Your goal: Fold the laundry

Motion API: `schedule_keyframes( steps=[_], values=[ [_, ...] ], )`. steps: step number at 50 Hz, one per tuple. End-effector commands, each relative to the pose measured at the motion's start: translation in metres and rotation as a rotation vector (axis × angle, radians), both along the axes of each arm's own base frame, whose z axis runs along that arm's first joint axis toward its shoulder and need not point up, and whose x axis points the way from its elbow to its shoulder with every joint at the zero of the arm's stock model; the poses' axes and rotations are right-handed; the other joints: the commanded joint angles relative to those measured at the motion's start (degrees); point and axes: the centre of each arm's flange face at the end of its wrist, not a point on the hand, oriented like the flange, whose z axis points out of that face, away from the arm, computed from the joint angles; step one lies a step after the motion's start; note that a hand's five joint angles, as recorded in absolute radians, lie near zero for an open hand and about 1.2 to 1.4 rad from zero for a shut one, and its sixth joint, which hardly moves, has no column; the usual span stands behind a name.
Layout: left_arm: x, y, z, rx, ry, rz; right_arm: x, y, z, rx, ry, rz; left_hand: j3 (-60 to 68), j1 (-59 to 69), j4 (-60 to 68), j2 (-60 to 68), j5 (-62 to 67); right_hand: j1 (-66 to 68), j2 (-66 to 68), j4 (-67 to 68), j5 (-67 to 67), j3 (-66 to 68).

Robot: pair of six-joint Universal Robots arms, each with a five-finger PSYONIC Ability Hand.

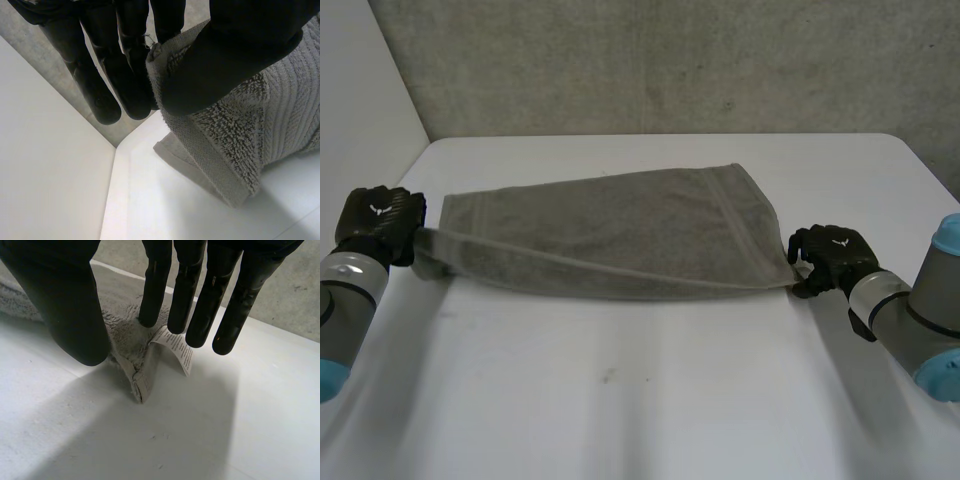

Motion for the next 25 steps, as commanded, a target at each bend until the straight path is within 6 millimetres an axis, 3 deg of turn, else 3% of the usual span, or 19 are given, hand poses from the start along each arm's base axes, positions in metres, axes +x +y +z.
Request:
schedule_keyframes(
  steps=[1, 2, 8, 11, 13, 15, 19, 20, 21, 22, 25],
  values=[
    [0.001, 0.0, 0.0, 0.001, -0.001, 0.003, 0.002, -0.007, -0.005, -0.001, -0.005, 0.0, 10.3, 11.7, 10.2, 10.2, 10.3, 31.6, 26.2, 27.0, 27.1, 26.7],
    [0.001, 0.0, 0.0, 0.001, -0.001, 0.003, 0.002, -0.009, -0.005, -0.005, -0.005, 0.0, 10.3, 11.7, 10.2, 10.2, 10.3, 42.9, 37.4, 38.3, 38.3, 38.0],
    [-0.003, 0.003, -0.002, 0.013, -0.003, -0.009, 0.001, -0.014, 0.0, -0.019, 0.01, -0.006, 10.3, 11.7, 10.2, 10.2, 10.3, 43.0, 37.5, 38.4, 38.4, 38.1],
    [-0.003, 0.01, -0.007, 0.062, -0.012, -0.012, -0.001, -0.01, 0.016, -0.02, 0.026, -0.011, 10.3, 11.7, 10.2, 10.2, 10.3, 43.0, 37.5, 38.4, 38.4, 38.1],
    [-0.004, 0.016, -0.007, 0.089, -0.015, -0.017, -0.004, 0.002, 0.043, -0.043, 0.104, 0.024, 10.3, 11.7, 10.2, 10.2, 10.3, 43.0, 37.5, 38.4, 38.4, 38.1],
    [-0.005, 0.031, 0.006, 0.131, -0.014, -0.04, -0.007, 0.01, 0.055, -0.063, 0.189, 0.049, 10.3, 11.7, 10.2, 10.2, 10.3, 43.0, 37.5, 38.4, 38.4, 38.1],
    [-0.007, 0.052, 0.011, 0.223, -0.02, -0.082, -0.021, 0.027, 0.068, -0.065, 0.399, 0.102, 10.3, 11.7, 10.2, 10.2, 10.3, 43.0, 37.5, 38.4, 38.4, 38.1],
    [-0.008, 0.064, 0.013, 0.273, -0.044, -0.109, -0.03, 0.038, 0.072, -0.042, 0.507, 0.129, 10.3, 11.7, 10.2, 10.2, 10.3, 43.0, 37.5, 38.4, 38.4, 38.1],
    [-0.008, 0.064, 0.014, 0.274, -0.045, -0.109, -0.038, 0.051, 0.077, -0.008, 0.609, 0.171, 10.3, 11.7, 10.2, 10.2, 10.3, 43.0, 37.5, 38.4, 38.4, 38.1],
    [-0.007, 0.076, 0.018, 0.313, -0.08, -0.131, -0.038, 0.051, 0.077, -0.008, 0.61, 0.172, 10.3, 11.7, 10.2, 10.2, 10.3, 43.0, 37.5, 38.4, 38.4, 38.1],
    [0.001, 0.107, 0.023, 0.422, -0.18, -0.16, -0.053, 0.084, 0.085, 0.111, 0.776, 0.276, 10.3, 11.7, 10.2, 10.2, 10.3, 43.0, 37.5, 38.4, 38.4, 38.1]
  ],
)
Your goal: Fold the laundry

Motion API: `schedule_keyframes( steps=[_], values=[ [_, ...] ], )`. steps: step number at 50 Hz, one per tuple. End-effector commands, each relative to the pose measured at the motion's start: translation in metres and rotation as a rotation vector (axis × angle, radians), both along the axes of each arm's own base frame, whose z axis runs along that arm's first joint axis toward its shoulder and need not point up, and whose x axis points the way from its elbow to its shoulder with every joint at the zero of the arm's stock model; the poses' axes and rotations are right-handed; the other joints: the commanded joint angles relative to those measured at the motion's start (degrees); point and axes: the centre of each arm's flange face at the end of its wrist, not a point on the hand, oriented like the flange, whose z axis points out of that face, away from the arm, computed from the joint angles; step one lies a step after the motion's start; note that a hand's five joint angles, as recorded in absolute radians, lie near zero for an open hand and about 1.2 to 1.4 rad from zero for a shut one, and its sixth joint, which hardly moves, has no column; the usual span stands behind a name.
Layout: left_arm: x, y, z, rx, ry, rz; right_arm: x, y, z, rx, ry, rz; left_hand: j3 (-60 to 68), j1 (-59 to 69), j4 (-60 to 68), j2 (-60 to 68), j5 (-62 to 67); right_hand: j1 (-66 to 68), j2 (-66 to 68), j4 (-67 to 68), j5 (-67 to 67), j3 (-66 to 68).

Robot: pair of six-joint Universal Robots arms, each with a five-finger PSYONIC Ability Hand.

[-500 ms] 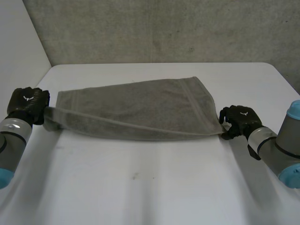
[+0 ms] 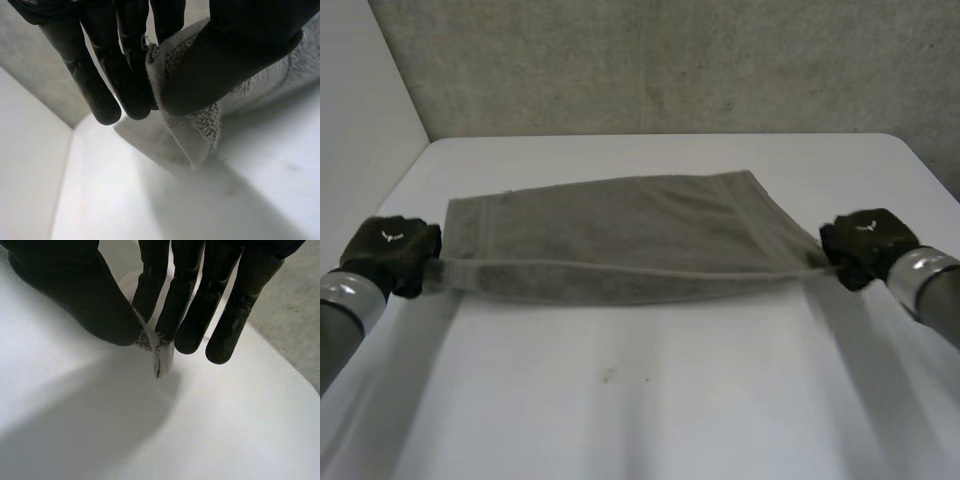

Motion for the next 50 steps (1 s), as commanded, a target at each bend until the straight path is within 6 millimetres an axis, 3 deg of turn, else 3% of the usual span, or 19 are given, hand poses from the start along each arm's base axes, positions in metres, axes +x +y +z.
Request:
schedule_keyframes(
  steps=[1, 2, 3, 4, 6, 15, 18, 20, 23, 25, 26, 28, 29, 31, 33, 36, 42, 50],
  values=[
    [0.007, 0.075, 0.018, 0.242, -0.19, -0.13, -0.042, 0.071, 0.022, 0.234, 0.46, 0.156, 10.3, 11.7, 10.2, 10.2, 10.3, 24.1, 12.3, 11.7, 14.1, 12.2],
    [0.007, 0.075, 0.018, 0.243, -0.19, -0.131, -0.042, 0.071, 0.022, 0.235, 0.46, 0.156, 10.3, 11.7, 10.2, 10.2, 10.3, 24.1, 12.3, 11.7, 14.1, 12.2],
    [0.006, 0.089, 0.024, 0.259, -0.222, -0.165, -0.049, 0.084, 0.027, 0.286, 0.49, 0.175, 10.3, 11.7, 10.2, 10.2, 10.3, 24.1, 12.3, 11.7, 14.1, 12.2],
    [0.006, 0.089, 0.024, 0.26, -0.222, -0.166, -0.054, 0.091, 0.034, 0.302, 0.491, 0.171, 10.3, 11.7, 10.2, 10.2, 10.3, 24.1, 12.3, 11.7, 14.1, 12.2],
    [0.005, 0.103, 0.031, 0.249, -0.226, -0.206, -0.057, 0.09, 0.041, 0.271, 0.472, 0.153, 10.3, 11.7, 10.2, 10.2, 10.3, 24.1, 12.3, 11.7, 14.1, 12.2],
    [0.008, 0.089, 0.033, 0.143, -0.198, -0.219, -0.054, 0.079, 0.052, 0.112, 0.449, 0.159, 10.3, 11.7, 10.2, 10.2, 10.3, 24.1, 12.3, 11.7, 14.1, 12.2],
    [0.003, 0.071, 0.022, 0.109, -0.192, -0.243, -0.049, 0.064, 0.042, 0.08, 0.425, 0.148, 10.3, 11.7, 10.2, 10.2, 10.3, 24.1, 12.3, 11.7, 14.1, 12.2],
    [-0.01, 0.048, 0.016, 0.054, -0.166, -0.275, -0.033, 0.046, 0.028, 0.059, 0.376, 0.158, 10.3, 11.7, 10.2, 10.2, 10.3, 24.1, 12.3, 11.7, 14.1, 12.2],
    [-0.013, 0.034, 0.013, 0.042, -0.145, -0.261, -0.016, 0.028, 0.02, 0.017, 0.368, 0.143, 10.3, 11.7, 10.2, 10.2, 10.3, 24.1, 12.3, 11.7, 14.1, 12.2],
    [-0.019, 0.01, 0.0, 0.062, -0.137, -0.212, -0.008, 0.02, 0.014, -0.002, 0.379, 0.131, 10.3, 11.7, 10.2, 10.2, 10.3, 24.1, 12.3, 11.7, 14.1, 12.2],
    [-0.019, 0.01, 0.0, 0.062, -0.137, -0.212, -0.008, 0.02, 0.014, -0.002, 0.379, 0.131, 10.3, 11.7, 10.2, 10.2, 10.3, 24.1, 12.3, 11.7, 14.1, 12.2],
    [-0.027, -0.012, -0.011, 0.073, -0.171, -0.174, 0.006, -0.001, 0.002, -0.066, 0.41, 0.108, 10.3, 11.7, 10.2, 10.2, 10.3, 24.1, 12.3, 11.7, 14.1, 12.2],
    [-0.027, -0.012, -0.011, 0.073, -0.171, -0.174, 0.006, -0.001, 0.002, -0.067, 0.41, 0.108, 10.3, 11.7, 10.2, 10.2, 10.3, 24.1, 12.3, 11.7, 14.1, 12.2],
    [-0.03, -0.023, -0.015, 0.068, -0.181, -0.158, 0.017, -0.024, -0.011, -0.129, 0.41, 0.093, 10.3, 11.7, 10.2, 10.2, 10.3, 24.1, 12.3, 11.7, 14.1, 12.2],
    [-0.032, -0.046, -0.019, 0.034, -0.182, -0.132, 0.021, -0.034, -0.018, -0.154, 0.406, 0.089, 10.3, 11.7, 10.2, 10.2, 10.3, 24.1, 12.3, 11.7, 14.1, 12.2],
    [-0.038, -0.063, -0.021, -0.01, -0.186, -0.132, 0.03, -0.051, -0.025, -0.214, 0.405, 0.086, 10.3, 11.7, 10.2, 10.2, 10.3, 24.1, 12.3, 11.7, 14.1, 12.2],
    [-0.048, -0.088, -0.022, -0.082, -0.186, -0.135, 0.041, -0.077, -0.022, -0.356, 0.393, 0.032, 10.3, 11.7, 10.2, 10.2, 10.3, 24.1, 12.3, 11.7, 14.1, 12.2],
    [-0.061, -0.099, -0.033, -0.092, -0.186, -0.155, 0.053, -0.088, -0.027, -0.421, 0.381, 0.041, 10.3, 11.7, 10.2, 10.2, 10.3, 24.1, 12.3, 11.7, 14.1, 12.2]
  ],
)
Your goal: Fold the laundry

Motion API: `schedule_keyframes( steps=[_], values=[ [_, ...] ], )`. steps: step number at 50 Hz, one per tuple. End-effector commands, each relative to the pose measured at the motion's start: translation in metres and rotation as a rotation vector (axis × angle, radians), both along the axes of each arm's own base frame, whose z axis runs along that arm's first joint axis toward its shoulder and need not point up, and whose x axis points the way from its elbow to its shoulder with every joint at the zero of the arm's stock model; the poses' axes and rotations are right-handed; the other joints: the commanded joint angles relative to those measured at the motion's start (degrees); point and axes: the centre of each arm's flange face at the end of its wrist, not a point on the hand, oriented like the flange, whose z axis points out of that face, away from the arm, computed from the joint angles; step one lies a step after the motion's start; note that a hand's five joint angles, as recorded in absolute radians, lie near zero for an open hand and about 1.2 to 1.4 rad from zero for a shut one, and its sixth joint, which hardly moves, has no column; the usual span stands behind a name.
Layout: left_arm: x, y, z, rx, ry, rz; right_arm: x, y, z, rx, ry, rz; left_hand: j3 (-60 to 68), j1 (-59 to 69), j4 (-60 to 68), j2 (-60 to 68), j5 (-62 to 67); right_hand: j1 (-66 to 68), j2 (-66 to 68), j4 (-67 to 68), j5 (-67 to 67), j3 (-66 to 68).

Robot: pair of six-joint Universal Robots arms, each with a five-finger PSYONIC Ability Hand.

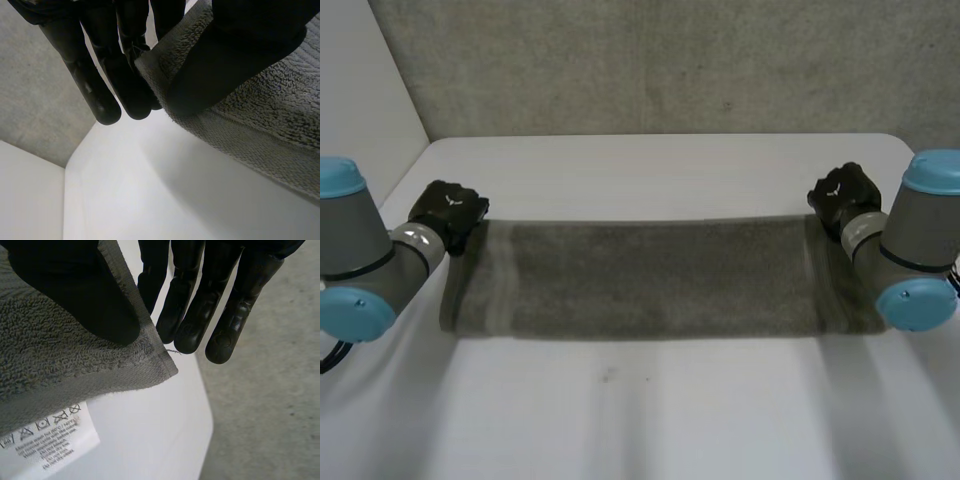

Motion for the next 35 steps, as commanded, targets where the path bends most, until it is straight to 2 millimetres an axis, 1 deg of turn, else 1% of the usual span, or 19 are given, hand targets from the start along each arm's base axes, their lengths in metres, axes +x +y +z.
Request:
schedule_keyframes(
  steps=[1, 2, 3, 4, 5, 6, 9, 10, 11, 13, 16, 17, 18, 19, 21, 24, 26, 30, 35],
  values=[
    [-0.011, -0.008, -0.009, -0.005, 0.0, -0.022, 0.01, -0.008, -0.006, -0.043, -0.013, 0.019, 10.3, 11.7, 10.2, 10.2, 10.3, 21.0, 9.2, 8.5, 10.4, 8.8],
    [-0.013, -0.007, -0.011, -0.001, -0.001, -0.026, 0.012, -0.008, -0.008, -0.048, -0.018, 0.023, 1.0, 2.4, 0.9, 0.9, 1.0, -21.7, -33.5, -34.2, -32.3, -33.8],
    [-0.014, -0.007, -0.011, 0.0, 0.0, -0.027, 0.012, -0.008, -0.008, -0.048, -0.018, 0.023, -42.6, -41.2, -42.7, -42.6, -42.6, -22.1, -33.9, -34.6, -32.7, -34.2],
    [-0.014, -0.007, -0.011, 0.0, 0.0, -0.027, 0.014, -0.008, -0.009, -0.057, -0.02, 0.025, -43.0, -41.6, -43.1, -43.1, -43.0, -45.9, -57.7, -58.4, -56.5, -58.0],
    [-0.014, -0.007, -0.01, -0.002, 0.0, -0.027, 0.014, -0.008, -0.009, -0.057, -0.02, 0.025, -57.5, -56.1, -57.6, -57.6, -57.5, -45.9, -57.7, -58.4, -56.5, -58.0],
    [-0.014, -0.006, -0.007, -0.007, 0.007, -0.027, 0.015, -0.008, -0.006, -0.071, -0.027, 0.023, -59.7, -58.3, -59.8, -59.8, -59.7, -45.9, -57.7, -58.4, -56.5, -58.0],
    [-0.015, -0.006, -0.004, -0.013, 0.015, -0.026, 0.014, -0.004, 0.002, -0.078, -0.057, 0.022, -59.7, -58.3, -59.8, -59.8, -59.7, -45.9, -57.7, -58.4, -56.5, -58.0],
    [-0.017, -0.003, 0.003, -0.019, 0.034, -0.027, 0.012, -0.002, 0.012, -0.086, -0.096, 0.014, -59.7, -58.3, -59.8, -59.8, -59.7, -45.9, -57.7, -58.4, -56.5, -58.0],
    [-0.018, -0.001, 0.013, -0.034, 0.056, -0.026, 0.012, -0.002, 0.013, -0.086, -0.097, 0.014, -59.7, -58.3, -59.8, -59.8, -59.7, -45.9, -57.7, -58.4, -56.5, -58.0],
    [-0.017, 0.002, 0.024, -0.043, 0.084, -0.021, 0.006, 0.006, 0.036, -0.087, -0.225, -0.005, -59.7, -58.3, -59.8, -59.8, -59.7, -45.9, -57.7, -58.4, -56.5, -58.0],
    [-0.015, 0.014, 0.041, -0.054, 0.141, -0.012, 0.005, 0.013, 0.049, -0.084, -0.304, -0.003, -59.7, -58.3, -59.8, -59.8, -59.7, -45.9, -57.7, -58.4, -56.5, -58.0],
    [-0.015, 0.014, 0.041, -0.054, 0.141, -0.012, 0.003, 0.02, 0.062, -0.081, -0.377, -0.005, -59.7, -58.3, -59.8, -59.8, -59.7, -45.9, -57.7, -58.4, -56.5, -58.0],
    [-0.014, 0.02, 0.052, -0.066, 0.169, -0.01, 0.001, 0.028, 0.073, -0.071, -0.443, 0.0, -59.7, -58.3, -59.8, -59.8, -59.7, -45.9, -57.7, -58.4, -56.5, -58.0],
    [-0.013, 0.027, 0.062, -0.077, 0.195, -0.006, 0.001, 0.028, 0.073, -0.071, -0.444, 0.0, -59.7, -58.3, -59.8, -59.8, -59.7, -45.9, -57.7, -58.4, -56.5, -58.0],
    [-0.011, 0.035, 0.069, -0.08, 0.222, -0.004, -0.002, 0.044, 0.087, -0.044, -0.516, 0.005, -59.7, -58.3, -59.8, -59.8, -59.7, -45.9, -57.7, -58.4, -56.5, -58.0],
    [-0.01, 0.048, 0.081, -0.083, 0.286, 0.003, -0.006, 0.052, 0.085, -0.003, -0.523, -0.003, -59.7, -58.3, -59.8, -59.8, -59.7, -45.9, -57.7, -58.4, -56.5, -58.0],
    [-0.01, 0.055, 0.083, -0.077, 0.325, 0.004, -0.023, 0.061, 0.078, 0.088, -0.503, -0.062, -59.7, -58.3, -59.8, -59.8, -59.7, -45.9, -57.7, -58.4, -56.5, -58.0],
    [-0.011, 0.075, 0.092, -0.082, 0.467, -0.001, -0.039, 0.072, 0.072, 0.178, -0.495, -0.122, -59.7, -58.3, -59.8, -59.8, -59.7, -45.9, -57.7, -58.4, -56.5, -58.0],
    [-0.009, 0.084, 0.085, -0.084, 0.565, 0.006, -0.054, 0.088, 0.054, 0.286, -0.485, -0.168, -59.7, -58.3, -59.8, -59.8, -59.7, -38.6, -50.4, -51.1, -49.2, -50.7]
  ],
)
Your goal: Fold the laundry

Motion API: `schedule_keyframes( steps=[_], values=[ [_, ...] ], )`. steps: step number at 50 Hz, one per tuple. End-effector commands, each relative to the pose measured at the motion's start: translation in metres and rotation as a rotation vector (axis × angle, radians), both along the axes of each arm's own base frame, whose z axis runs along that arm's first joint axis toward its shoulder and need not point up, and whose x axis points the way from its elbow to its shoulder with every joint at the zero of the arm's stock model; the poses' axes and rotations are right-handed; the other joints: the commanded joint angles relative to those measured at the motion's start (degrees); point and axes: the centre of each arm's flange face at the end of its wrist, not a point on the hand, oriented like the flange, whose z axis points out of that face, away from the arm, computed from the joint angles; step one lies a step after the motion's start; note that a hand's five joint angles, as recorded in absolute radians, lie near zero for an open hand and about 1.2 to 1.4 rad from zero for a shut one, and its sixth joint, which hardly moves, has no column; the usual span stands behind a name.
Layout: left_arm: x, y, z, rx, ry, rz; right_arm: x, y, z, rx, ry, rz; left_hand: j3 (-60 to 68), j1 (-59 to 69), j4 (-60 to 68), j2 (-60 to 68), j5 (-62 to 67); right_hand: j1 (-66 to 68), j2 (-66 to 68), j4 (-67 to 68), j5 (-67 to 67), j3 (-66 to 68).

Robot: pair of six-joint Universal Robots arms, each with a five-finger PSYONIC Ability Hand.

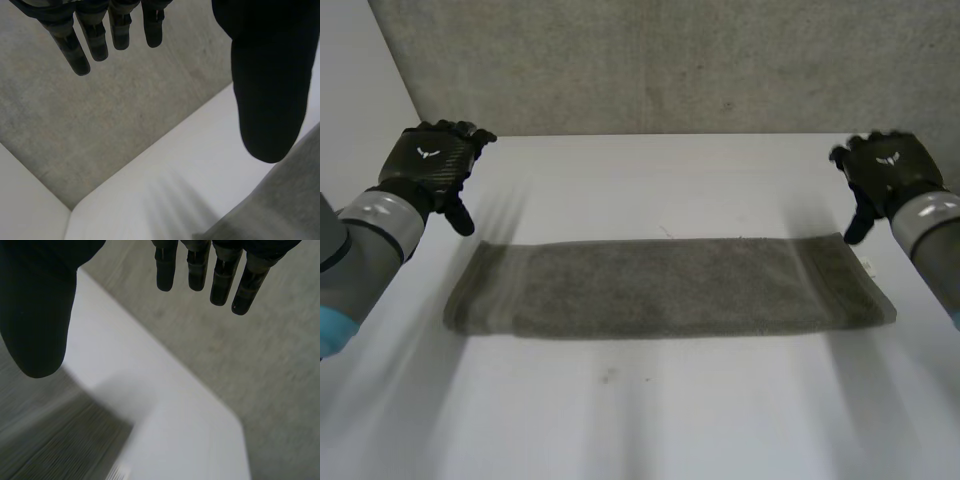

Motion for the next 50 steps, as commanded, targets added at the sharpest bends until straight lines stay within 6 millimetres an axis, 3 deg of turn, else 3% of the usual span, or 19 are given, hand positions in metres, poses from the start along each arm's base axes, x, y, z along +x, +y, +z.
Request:
schedule_keyframes(
  steps=[1, 5, 13, 38, 43, 47, 50],
  values=[
    [0.001, 0.02, -0.002, -0.006, 0.182, -0.004, -0.032, 0.023, -0.031, 0.208, 0.019, -0.049, 0.3, -0.3, 0.3, 0.4, -1.9, 8.2, 7.2, 7.0, 7.2, 8.4],
    [0.001, 0.025, -0.021, 0.013, 0.195, -0.005, -0.044, 0.028, -0.05, 0.266, 0.007, -0.027, 0.3, -0.3, 0.3, 0.4, -1.9, 11.2, 10.3, 10.0, 10.2, 11.5],
    [0.003, 0.029, -0.04, 0.058, 0.184, 0.0, -0.044, 0.028, -0.074, 0.273, 0.029, 0.036, 0.3, -0.3, 0.3, 0.4, -1.9, 18.6, 17.7, 17.4, 17.6, 18.9],
    [0.003, 0.03, -0.048, 0.071, 0.183, 0.001, -0.054, 0.012, -0.107, 0.282, 0.1, 0.029, 0.3, -0.3, 0.3, 0.4, -1.9, 38.0, 37.0, 36.8, 37.0, 38.2],
    [0.003, 0.029, -0.048, 0.071, 0.183, 0.003, -0.057, 0.008, -0.108, 0.27, 0.098, 0.021, 0.3, -0.3, 0.3, 0.4, -1.9, 44.9, 43.9, 43.7, 43.9, 45.1],
    [0.004, 0.029, -0.048, 0.071, 0.183, 0.004, -0.06, 0.003, -0.114, 0.265, 0.109, 0.017, 0.3, -0.3, 0.3, 0.4, -1.9, 67.6, 66.7, 66.4, 66.6, 67.9],
    [0.004, 0.03, -0.048, 0.071, 0.183, 0.004, -0.062, 0.0, -0.117, 0.26, 0.14, 0.02, 0.3, -0.3, 0.3, 0.4, -1.9, 67.7, 66.7, 66.5, 66.7, 67.9]
  ],
)
